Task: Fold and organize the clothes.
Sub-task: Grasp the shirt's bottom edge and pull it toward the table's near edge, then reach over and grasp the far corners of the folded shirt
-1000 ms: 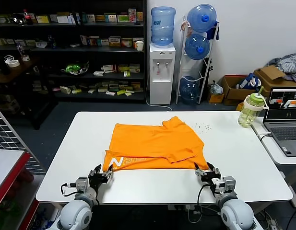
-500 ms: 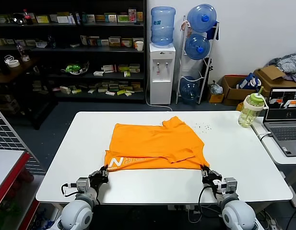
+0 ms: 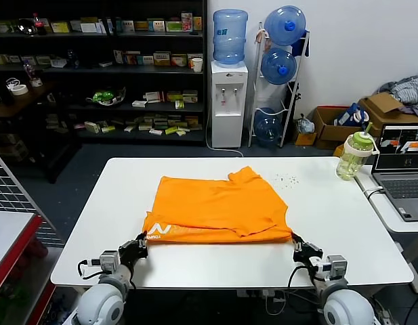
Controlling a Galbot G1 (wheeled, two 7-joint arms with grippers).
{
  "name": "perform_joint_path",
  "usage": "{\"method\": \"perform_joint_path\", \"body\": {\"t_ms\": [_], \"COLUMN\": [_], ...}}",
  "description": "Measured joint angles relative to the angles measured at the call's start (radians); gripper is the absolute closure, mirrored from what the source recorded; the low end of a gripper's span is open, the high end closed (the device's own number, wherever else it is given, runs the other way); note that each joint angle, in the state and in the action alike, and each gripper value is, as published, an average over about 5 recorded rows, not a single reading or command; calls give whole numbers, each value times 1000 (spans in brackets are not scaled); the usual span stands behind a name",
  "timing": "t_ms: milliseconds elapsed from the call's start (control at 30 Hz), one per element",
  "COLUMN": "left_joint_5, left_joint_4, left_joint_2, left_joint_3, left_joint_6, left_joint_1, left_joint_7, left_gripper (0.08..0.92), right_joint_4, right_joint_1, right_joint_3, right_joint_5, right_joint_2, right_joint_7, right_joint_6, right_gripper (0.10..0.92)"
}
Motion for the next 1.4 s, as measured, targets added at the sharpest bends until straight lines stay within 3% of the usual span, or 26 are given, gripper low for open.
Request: {"method": "perform_joint_path", "body": {"t_ms": [433,833,1100,1267,1400], "left_joint_5": [-70,-79,-107,-121,-140], "left_joint_4": [-204,-311,-270,-119,37], "left_joint_2": [67,96,103,76,46], "left_joint_3": [-36,-77,-73,-22,34], "left_joint_6": [36,51,32,28,43], "left_joint_1": [232,328,193,-1,-168], "left_joint_7": [-99,-136,-89,-22,23], "left_gripper": [897,559,325,206,179], "right_joint_4": [155,217,126,-58,-233], "right_joint_1": [-270,-311,-38,256,464], "right_joint_3": [91,106,18,-102,-192], "right_joint_5": [-46,-51,1,35,48], "right_joint_2": [0,-32,-46,-8,35], "right_joint_7": [30,38,57,54,38], "right_joint_6": [6,6,-24,-45,-66], "right_gripper": [889,567,333,219,204]}}
